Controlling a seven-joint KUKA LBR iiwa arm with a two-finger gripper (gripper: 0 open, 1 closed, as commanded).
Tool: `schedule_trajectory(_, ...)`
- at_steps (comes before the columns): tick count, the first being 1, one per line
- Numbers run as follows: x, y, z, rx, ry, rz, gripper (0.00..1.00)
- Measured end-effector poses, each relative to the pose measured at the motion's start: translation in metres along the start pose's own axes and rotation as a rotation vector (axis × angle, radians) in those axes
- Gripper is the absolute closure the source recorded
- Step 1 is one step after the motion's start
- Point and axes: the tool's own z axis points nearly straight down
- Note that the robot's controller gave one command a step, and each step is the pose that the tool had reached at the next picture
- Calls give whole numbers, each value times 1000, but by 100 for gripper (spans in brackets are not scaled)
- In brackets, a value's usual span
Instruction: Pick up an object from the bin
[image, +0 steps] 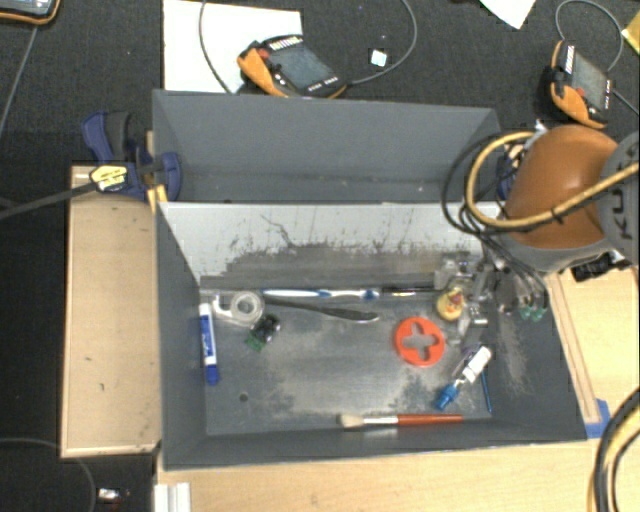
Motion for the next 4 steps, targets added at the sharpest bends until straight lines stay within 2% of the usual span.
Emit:
schedule_trajectory(1,-2,0,-4,1,-8,-3,0)
schedule_trajectory(2,25,20,88,0,-2,430,0)
schedule_trajectory(3,-3,11,27,2,-13,-15,0)
schedule_trajectory(4,23,19,83,-1,3,406,0)
